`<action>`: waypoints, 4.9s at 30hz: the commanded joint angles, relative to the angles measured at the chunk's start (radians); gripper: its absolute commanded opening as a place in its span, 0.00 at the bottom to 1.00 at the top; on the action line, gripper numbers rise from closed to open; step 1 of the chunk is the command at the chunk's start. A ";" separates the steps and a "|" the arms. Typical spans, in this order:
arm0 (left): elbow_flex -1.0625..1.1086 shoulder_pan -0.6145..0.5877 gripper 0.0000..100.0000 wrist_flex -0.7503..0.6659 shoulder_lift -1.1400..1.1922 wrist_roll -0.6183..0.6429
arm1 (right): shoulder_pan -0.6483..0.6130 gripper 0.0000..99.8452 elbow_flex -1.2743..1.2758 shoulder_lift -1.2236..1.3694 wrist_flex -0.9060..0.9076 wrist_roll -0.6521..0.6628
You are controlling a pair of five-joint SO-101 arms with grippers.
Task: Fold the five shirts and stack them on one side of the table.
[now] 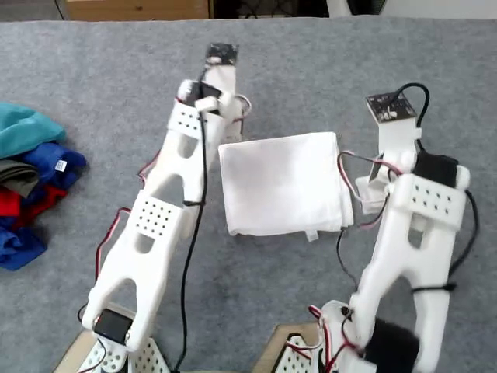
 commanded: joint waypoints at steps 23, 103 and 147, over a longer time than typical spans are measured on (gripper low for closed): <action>1.623 -0.200 0.03 -0.494 -0.937 -0.117 | -0.106 0.16 0.102 -0.065 0.155 -0.628; 2.074 -0.305 0.03 -0.997 -1.097 -0.123 | 0.106 0.01 -1.201 1.073 0.041 -0.356; 1.549 -1.089 0.23 -0.646 -1.361 -0.446 | 0.215 0.39 -1.739 1.112 0.350 -0.347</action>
